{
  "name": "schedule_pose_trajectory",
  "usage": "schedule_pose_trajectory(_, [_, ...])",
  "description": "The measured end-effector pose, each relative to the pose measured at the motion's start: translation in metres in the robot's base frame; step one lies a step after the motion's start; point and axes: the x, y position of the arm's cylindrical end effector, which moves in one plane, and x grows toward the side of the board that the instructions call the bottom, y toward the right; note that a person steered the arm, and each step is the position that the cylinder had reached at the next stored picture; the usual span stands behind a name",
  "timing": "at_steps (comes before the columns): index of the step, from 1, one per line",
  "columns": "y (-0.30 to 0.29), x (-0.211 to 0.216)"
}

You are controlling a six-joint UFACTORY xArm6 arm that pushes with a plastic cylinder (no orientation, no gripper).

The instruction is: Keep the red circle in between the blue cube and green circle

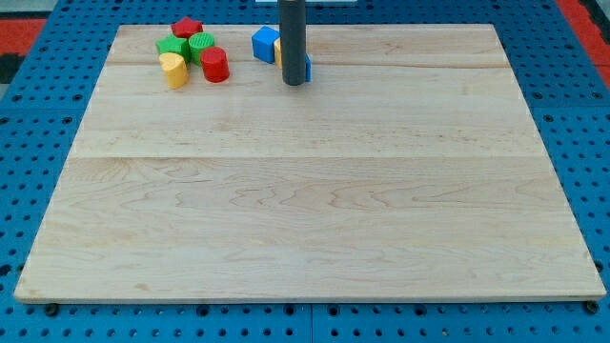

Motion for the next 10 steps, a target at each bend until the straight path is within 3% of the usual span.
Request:
schedule_pose_trajectory(2, [0.003,0.008])
schedule_pose_trajectory(5, [0.003,0.067])
schedule_pose_trajectory(6, [-0.067,0.095])
schedule_pose_trajectory(8, [-0.081,0.031])
schedule_pose_trajectory(9, [-0.116,0.013])
schedule_pose_trajectory(10, [-0.106,-0.032])
